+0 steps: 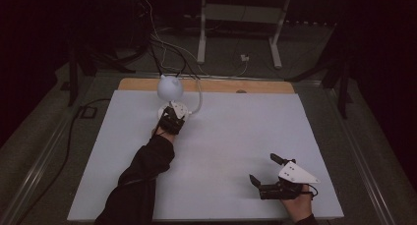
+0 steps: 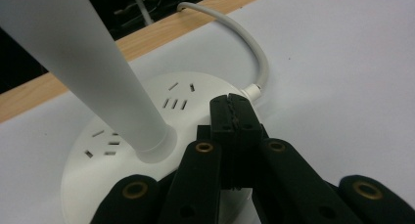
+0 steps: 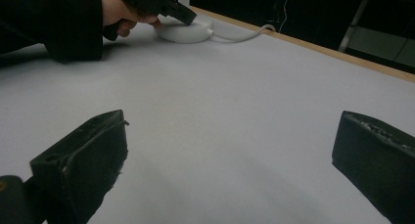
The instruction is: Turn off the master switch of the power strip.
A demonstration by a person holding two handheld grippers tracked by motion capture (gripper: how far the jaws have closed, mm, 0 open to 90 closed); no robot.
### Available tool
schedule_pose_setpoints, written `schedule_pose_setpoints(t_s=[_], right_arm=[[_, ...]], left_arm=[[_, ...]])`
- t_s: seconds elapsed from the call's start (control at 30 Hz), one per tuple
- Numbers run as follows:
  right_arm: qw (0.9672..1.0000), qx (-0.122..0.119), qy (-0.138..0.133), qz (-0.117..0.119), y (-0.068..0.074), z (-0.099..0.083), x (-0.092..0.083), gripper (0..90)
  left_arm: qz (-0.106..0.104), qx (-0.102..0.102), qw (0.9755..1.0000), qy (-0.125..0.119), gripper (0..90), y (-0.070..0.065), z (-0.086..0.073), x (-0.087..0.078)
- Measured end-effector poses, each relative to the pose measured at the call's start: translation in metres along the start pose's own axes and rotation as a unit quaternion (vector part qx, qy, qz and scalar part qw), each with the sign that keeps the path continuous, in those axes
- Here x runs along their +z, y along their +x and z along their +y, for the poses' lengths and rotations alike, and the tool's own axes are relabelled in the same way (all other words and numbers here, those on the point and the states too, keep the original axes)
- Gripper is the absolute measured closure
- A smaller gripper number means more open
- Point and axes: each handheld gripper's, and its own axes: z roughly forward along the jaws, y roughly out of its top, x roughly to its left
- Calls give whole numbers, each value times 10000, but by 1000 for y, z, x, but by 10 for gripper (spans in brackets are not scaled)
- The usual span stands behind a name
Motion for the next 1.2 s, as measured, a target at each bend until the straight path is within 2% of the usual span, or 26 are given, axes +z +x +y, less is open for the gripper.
schedule_pose_setpoints(t_s=[0.03,0.3,0.4,0.5,0.57,0.6,0.73,1.2], right_arm=[[10000,3,-2,3,0,0,0,0],[10000,17,-23,2,0,0,-1,0],[10000,18,-19,4,0,0,0,0],[10000,10,-26,5,0,0,-1,0],[10000,13,-26,4,0,0,0,0],[10000,15,-26,5,0,0,0,0],[10000,18,-38,7,0,1,-1,0],[10000,38,-22,10,0,0,0,0]], left_arm=[[-25,-29,10000,23,900,1,1,0],[-4,152,9998,102,900,0,3,0],[-53,181,9996,202,900,1,6,0],[-123,116,9994,299,900,3,8,1],[-70,252,9990,349,900,1,9,2],[-70,178,9992,357,900,1,9,2],[20,336,9987,382,900,-2,10,2],[-31,357,9983,464,900,0,13,2]])
